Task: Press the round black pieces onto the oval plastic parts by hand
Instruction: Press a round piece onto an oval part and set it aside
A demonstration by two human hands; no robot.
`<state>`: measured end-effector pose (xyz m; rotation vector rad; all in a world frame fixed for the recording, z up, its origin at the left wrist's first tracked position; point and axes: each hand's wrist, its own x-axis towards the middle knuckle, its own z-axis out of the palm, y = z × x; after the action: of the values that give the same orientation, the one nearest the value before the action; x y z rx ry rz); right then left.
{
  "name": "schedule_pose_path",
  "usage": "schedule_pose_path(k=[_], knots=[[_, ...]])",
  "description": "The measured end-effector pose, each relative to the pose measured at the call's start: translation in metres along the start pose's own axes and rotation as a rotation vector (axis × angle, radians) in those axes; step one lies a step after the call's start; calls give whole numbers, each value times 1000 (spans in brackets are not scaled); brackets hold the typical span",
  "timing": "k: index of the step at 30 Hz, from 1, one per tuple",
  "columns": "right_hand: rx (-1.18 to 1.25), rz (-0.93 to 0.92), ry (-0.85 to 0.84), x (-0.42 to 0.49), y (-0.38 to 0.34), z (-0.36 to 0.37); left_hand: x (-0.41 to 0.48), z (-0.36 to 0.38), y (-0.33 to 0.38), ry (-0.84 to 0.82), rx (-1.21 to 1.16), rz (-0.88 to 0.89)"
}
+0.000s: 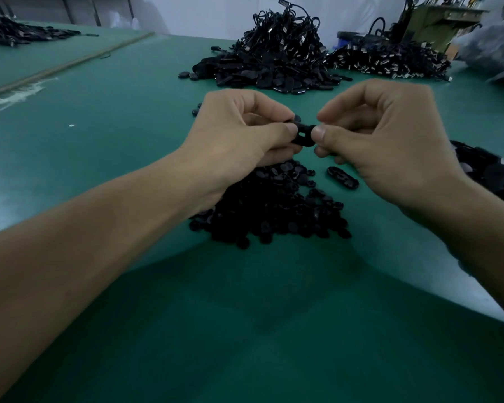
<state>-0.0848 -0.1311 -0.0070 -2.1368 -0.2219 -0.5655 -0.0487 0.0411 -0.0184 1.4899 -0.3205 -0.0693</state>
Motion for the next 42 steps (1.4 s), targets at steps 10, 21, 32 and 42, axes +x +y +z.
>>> schedule_pose_path(k=[10, 21, 32, 42], knots=[[-31, -5, 11, -1, -3, 1, -1, 3, -1, -12, 64, 104], [-170, -61, 22, -1, -3, 5, 0, 4, -6, 53, 431, 307], [-43, -19, -10, 1, -2, 3, -3, 5, -2, 56, 472, 431], [-149, -45, -49, -3, -3, 9, -7, 5, -1, 45, 811, 585]])
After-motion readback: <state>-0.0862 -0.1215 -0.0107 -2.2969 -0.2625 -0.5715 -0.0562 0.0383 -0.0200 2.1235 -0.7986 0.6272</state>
